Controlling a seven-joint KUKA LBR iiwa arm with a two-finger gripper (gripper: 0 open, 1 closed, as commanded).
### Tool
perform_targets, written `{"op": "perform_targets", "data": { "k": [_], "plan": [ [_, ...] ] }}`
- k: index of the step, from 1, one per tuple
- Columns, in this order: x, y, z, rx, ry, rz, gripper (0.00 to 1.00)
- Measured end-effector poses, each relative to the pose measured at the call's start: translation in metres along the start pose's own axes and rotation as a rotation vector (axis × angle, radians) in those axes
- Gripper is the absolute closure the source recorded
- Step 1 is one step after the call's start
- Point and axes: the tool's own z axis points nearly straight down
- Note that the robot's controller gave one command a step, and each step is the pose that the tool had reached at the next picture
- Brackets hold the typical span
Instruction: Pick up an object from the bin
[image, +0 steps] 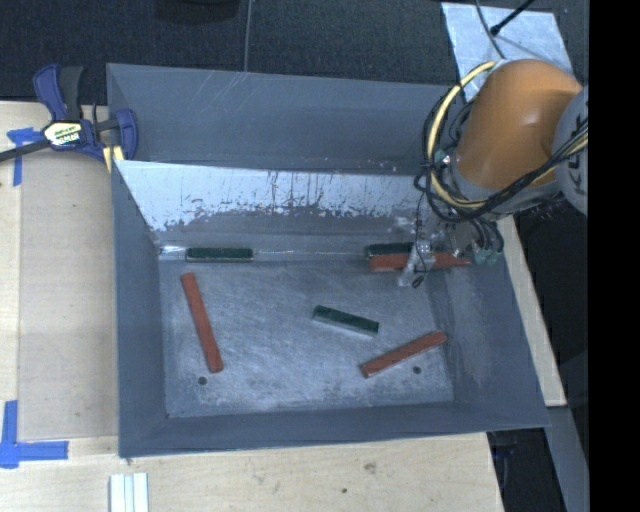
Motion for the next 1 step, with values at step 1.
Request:
{"op": "perform_targets", "data": {
  "k": [1],
  "plan": [
    [-0.0008,-0.0213,-0.0705,0.001,-0.001,0.075,1.00]
  ]
}}
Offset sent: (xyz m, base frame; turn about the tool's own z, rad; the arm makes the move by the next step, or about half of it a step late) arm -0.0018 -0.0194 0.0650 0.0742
